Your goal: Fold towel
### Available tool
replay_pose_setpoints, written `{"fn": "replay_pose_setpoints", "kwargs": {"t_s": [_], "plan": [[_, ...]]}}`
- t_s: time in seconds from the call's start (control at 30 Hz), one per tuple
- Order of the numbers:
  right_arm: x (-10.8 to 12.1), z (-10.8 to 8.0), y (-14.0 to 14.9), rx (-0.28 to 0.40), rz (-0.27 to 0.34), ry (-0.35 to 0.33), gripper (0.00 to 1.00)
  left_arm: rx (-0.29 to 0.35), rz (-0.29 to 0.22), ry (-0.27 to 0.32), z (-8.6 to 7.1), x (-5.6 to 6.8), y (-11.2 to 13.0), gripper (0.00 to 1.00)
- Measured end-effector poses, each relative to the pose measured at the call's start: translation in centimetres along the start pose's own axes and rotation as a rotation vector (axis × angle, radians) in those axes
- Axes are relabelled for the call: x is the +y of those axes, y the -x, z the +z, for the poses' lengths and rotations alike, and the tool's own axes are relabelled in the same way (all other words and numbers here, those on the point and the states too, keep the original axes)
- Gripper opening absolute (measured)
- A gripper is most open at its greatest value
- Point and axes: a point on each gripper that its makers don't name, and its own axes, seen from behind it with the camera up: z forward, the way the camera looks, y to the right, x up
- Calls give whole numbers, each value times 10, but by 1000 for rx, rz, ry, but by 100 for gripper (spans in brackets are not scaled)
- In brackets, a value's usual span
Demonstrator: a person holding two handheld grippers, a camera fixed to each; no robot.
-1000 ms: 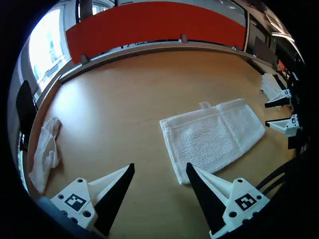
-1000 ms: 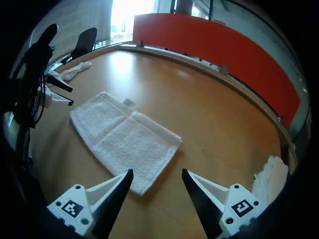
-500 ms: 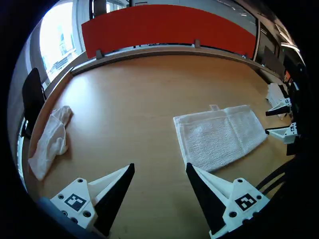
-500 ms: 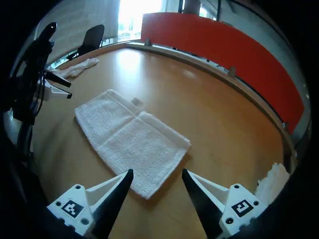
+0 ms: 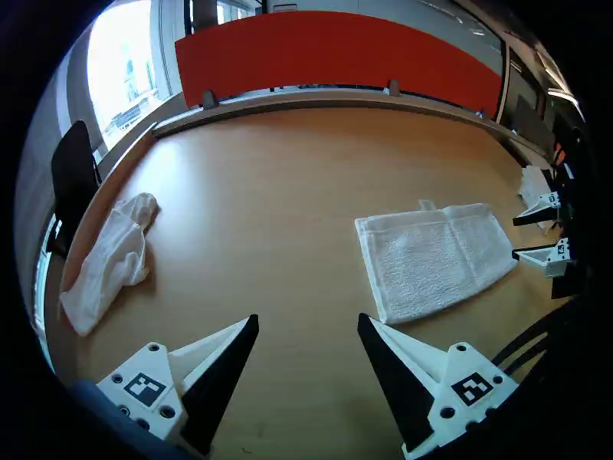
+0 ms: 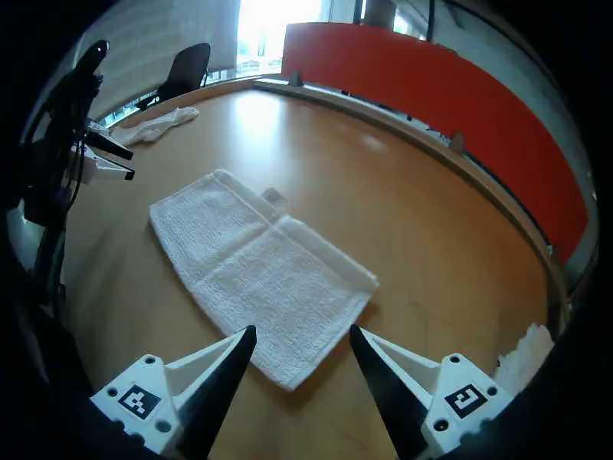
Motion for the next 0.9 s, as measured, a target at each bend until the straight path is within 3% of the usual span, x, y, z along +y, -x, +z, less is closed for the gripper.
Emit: {"fn": "replay_pose_setpoints", "kwargs": {"t_s": [0.47, 0.9], "plan": [[-4, -4, 28, -49, -8, -27, 93, -5, -32, -28, -16, -20, 9, 96], [-9, -10, 48, -90, 16, -72, 63, -13, -49, -34, -24, -25, 16, 96]]}}
